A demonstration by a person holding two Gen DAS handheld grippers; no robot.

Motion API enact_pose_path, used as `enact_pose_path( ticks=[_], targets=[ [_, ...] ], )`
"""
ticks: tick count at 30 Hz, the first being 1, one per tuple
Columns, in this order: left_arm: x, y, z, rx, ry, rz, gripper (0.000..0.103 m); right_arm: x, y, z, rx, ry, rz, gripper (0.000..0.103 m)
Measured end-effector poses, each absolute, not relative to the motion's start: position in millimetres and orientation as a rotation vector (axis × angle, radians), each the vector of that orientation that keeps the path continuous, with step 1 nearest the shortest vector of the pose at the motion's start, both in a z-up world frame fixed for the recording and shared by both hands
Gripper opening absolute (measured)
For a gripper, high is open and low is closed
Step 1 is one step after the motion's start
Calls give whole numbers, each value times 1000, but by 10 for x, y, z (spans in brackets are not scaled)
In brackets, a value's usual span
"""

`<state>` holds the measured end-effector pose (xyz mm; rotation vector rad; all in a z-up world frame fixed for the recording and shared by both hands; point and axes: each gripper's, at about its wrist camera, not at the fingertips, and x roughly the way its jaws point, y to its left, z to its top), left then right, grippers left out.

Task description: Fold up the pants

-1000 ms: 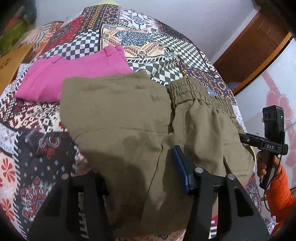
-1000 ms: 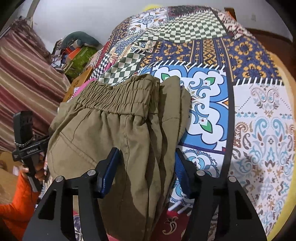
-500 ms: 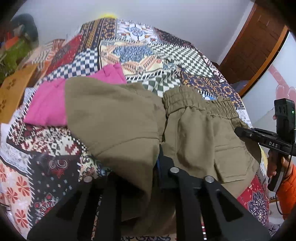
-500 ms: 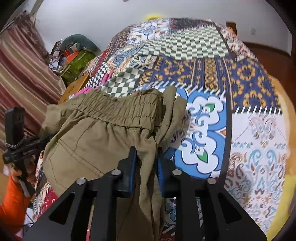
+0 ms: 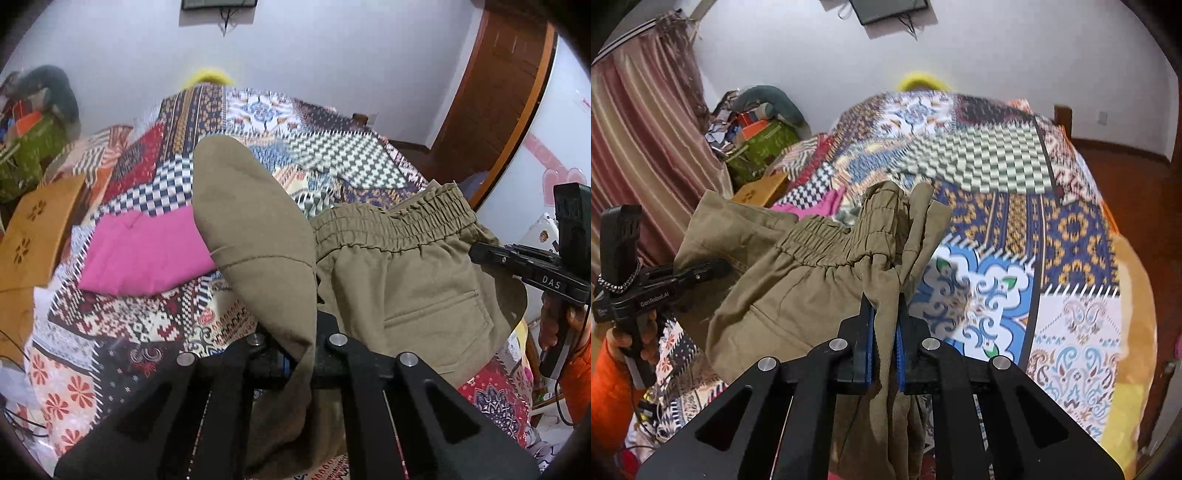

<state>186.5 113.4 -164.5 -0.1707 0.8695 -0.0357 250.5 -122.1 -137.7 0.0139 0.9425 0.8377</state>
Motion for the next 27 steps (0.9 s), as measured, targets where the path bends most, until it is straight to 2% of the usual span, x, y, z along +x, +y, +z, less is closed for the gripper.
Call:
enact_pose_path(
  ticks=[16,27],
  targets=[
    [1848,1572,-1022,-167,730,40,5,2597,-757,-835,-14,787,901,8],
    [1964,2202,-977,-179,720,125,5,2804,-79,-822,-43,762,969,8]
  ],
)
